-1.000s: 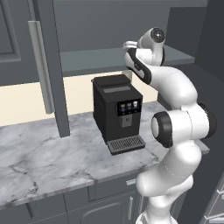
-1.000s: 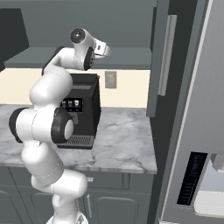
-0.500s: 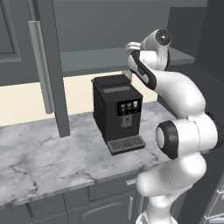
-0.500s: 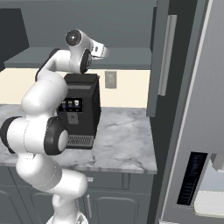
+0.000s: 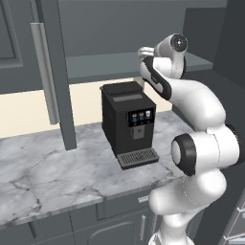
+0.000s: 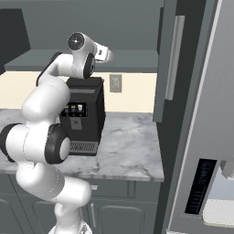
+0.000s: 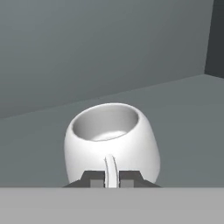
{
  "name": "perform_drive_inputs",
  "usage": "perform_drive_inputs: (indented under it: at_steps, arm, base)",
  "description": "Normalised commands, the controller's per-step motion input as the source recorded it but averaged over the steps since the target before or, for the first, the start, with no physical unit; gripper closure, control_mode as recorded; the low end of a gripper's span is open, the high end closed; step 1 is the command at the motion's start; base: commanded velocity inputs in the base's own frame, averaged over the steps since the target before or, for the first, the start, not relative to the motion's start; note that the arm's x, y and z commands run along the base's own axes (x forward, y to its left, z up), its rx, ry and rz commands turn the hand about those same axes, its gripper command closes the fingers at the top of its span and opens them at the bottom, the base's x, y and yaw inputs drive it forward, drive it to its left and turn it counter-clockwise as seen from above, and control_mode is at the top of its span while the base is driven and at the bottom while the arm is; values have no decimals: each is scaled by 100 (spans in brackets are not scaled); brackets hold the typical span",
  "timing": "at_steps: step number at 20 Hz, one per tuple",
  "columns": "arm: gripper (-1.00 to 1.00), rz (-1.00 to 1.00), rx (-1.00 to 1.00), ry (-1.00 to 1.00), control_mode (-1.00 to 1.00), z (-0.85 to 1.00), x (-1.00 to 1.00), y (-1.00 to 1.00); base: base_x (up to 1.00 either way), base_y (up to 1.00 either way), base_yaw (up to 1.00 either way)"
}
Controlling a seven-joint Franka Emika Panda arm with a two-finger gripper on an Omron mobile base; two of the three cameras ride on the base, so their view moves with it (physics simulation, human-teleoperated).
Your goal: Open the cabinet directly in front. Then move the beer and the mug to the dining counter with the candle on it.
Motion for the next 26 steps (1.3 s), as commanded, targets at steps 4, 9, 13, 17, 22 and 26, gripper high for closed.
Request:
perform_drive_inputs:
  at_steps: [4, 9, 13, 17, 22, 26]
  arm:
    - [100, 0, 0, 0, -100, -1, 0, 0]
    - [100, 0, 0, 0, -100, -8, -15, -2]
    - [100, 0, 2, -9, -100, 0, -88, -18]
    - [100, 0, 1, -11, -100, 0, -100, -29]
    - [100, 4, 0, -8, -100, 0, -100, -20]
    - [100, 10, 0, -9, -100, 9, -100, 0]
  base:
    - [0, 0, 0]
    - [0, 0, 0]
    - [0, 0, 0]
    - [0, 0, 0]
    - [0, 0, 0]
    - [0, 0, 0]
